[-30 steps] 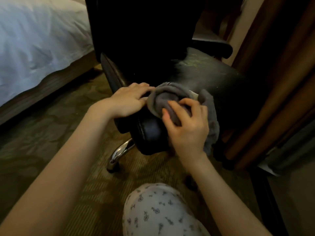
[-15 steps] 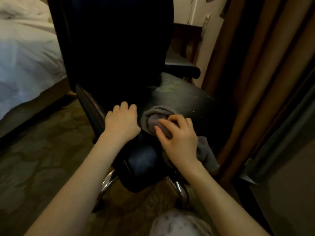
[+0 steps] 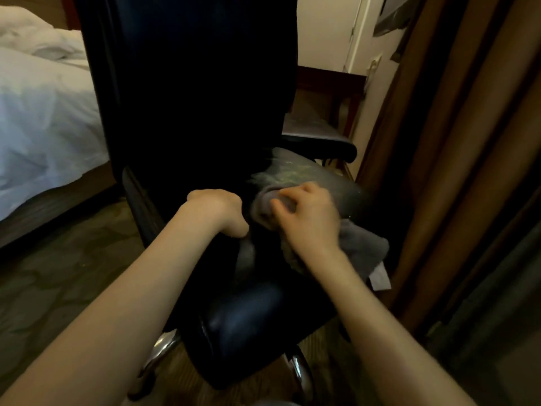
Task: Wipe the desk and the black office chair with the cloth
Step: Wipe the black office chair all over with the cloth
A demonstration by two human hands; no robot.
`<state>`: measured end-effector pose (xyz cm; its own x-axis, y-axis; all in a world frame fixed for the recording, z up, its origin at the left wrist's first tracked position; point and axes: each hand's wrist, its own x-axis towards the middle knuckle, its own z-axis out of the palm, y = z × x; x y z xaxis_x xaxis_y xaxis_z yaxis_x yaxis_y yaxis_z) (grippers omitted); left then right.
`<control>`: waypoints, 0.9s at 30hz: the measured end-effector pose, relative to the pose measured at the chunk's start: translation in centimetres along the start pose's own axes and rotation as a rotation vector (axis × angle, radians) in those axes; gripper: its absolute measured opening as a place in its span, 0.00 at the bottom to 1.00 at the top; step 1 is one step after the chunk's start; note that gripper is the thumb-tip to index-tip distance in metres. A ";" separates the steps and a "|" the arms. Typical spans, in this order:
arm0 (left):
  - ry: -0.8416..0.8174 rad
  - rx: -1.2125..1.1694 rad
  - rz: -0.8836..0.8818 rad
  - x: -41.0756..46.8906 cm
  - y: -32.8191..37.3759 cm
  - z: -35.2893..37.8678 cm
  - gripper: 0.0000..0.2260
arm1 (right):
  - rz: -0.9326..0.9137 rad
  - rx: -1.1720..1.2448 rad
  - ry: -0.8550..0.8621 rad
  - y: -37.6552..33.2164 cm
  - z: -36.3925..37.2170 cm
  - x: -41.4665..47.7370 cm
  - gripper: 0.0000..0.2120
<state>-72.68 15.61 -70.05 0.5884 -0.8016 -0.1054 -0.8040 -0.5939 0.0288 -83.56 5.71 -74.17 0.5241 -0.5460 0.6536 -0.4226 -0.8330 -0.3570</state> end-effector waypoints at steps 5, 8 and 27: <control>-0.234 -0.026 -0.056 2.0 0.8 -0.9 0.34 | -0.052 -0.006 -0.052 0.6 1.2 0.4 0.14; -0.283 -0.028 -0.068 1.9 1.1 -1.3 0.32 | 0.079 -0.098 -0.108 4.0 0.3 2.4 0.16; -0.380 -0.030 -0.012 2.5 0.4 -1.1 0.22 | 0.114 -0.337 -0.263 7.8 1.7 7.5 0.15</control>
<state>-71.46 13.31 -69.20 0.5196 -0.7153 -0.4672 -0.7910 -0.6095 0.0533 -81.68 -5.05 -73.13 0.6121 -0.6731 0.4150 -0.6833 -0.7144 -0.1509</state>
